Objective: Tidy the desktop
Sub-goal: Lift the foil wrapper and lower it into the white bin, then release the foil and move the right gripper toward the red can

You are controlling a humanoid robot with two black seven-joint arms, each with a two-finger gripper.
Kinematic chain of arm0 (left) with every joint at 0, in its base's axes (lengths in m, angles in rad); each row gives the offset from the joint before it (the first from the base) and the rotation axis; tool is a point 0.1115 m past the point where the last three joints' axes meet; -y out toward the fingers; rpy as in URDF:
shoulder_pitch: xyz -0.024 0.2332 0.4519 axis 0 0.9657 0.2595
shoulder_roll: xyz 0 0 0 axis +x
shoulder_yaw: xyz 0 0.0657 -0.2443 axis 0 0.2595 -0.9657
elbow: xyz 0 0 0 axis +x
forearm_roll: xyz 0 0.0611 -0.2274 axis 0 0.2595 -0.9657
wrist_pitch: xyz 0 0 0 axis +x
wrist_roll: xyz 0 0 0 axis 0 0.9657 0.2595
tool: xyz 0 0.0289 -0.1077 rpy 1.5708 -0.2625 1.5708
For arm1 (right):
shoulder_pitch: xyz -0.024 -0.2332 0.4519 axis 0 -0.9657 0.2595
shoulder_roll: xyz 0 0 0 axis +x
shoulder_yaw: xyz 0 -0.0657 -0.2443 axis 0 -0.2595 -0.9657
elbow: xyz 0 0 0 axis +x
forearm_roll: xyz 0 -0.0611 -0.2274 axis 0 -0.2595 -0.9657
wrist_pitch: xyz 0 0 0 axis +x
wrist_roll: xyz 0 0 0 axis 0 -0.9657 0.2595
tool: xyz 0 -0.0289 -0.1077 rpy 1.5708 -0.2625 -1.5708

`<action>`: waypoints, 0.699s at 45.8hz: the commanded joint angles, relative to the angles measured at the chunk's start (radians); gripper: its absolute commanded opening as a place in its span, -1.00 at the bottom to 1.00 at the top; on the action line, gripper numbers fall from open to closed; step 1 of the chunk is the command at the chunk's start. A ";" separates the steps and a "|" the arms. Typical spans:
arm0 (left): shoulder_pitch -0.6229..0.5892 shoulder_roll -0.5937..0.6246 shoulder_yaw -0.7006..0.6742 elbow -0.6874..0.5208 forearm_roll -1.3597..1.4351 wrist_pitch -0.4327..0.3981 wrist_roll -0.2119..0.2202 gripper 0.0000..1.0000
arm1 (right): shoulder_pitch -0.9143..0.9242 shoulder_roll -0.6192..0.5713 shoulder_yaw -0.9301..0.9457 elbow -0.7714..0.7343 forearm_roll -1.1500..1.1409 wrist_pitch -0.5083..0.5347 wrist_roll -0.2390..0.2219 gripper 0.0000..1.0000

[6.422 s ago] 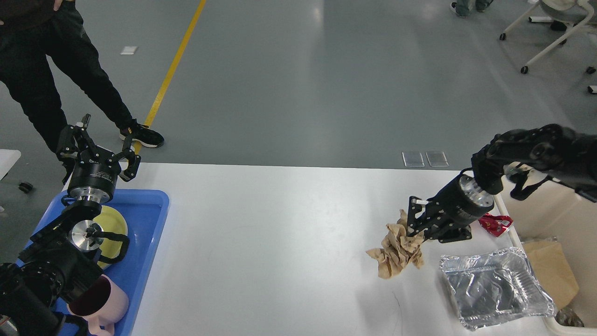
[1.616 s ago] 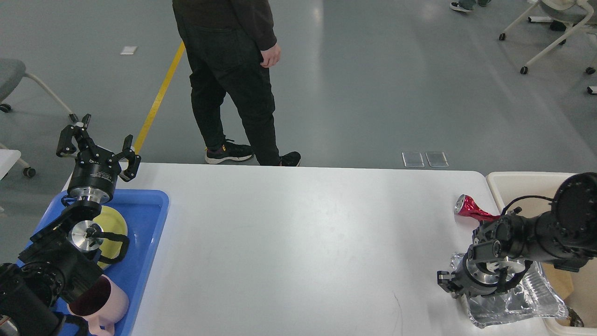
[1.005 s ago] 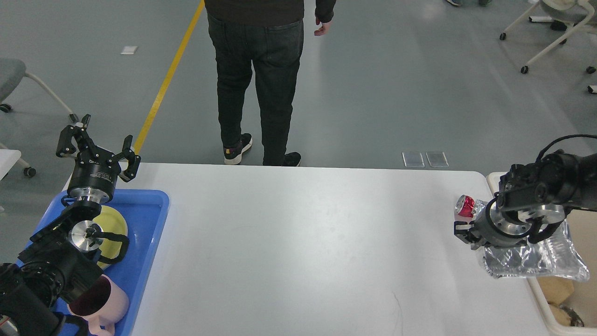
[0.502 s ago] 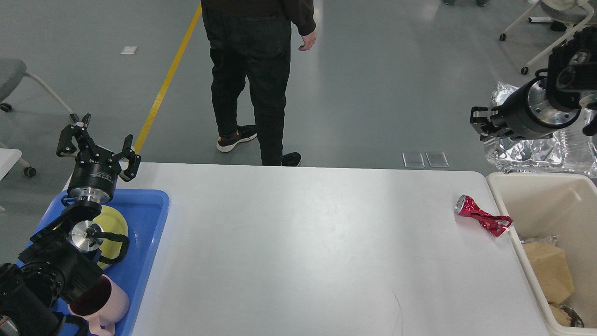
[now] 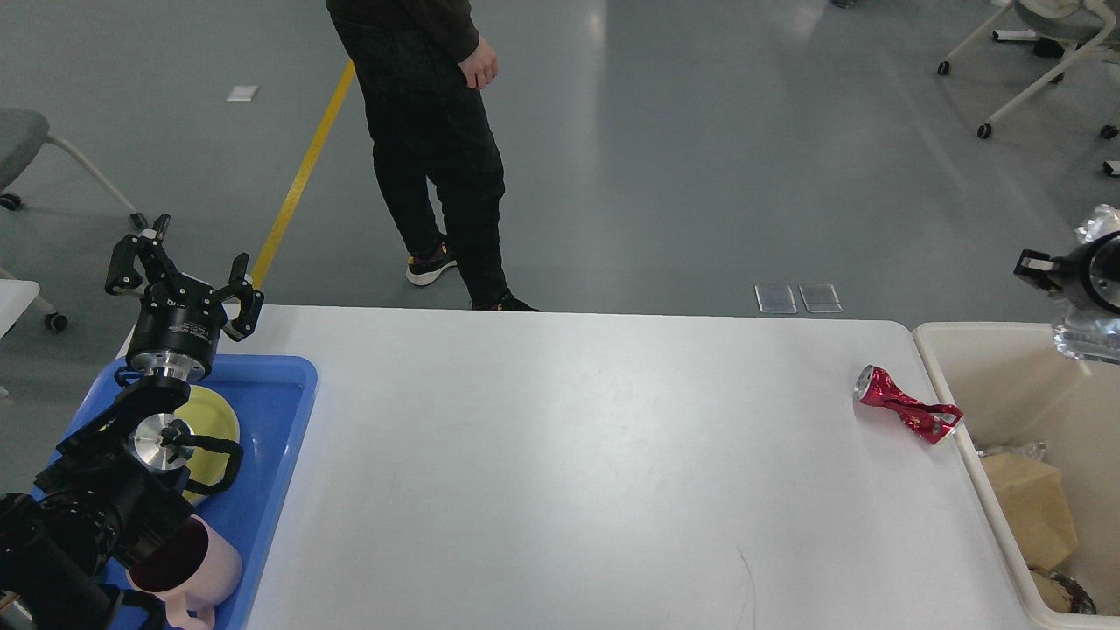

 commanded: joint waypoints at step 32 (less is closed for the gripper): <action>0.000 0.000 0.000 0.000 -0.001 0.000 0.000 0.92 | -0.483 0.016 0.529 -0.410 0.017 -0.080 0.002 1.00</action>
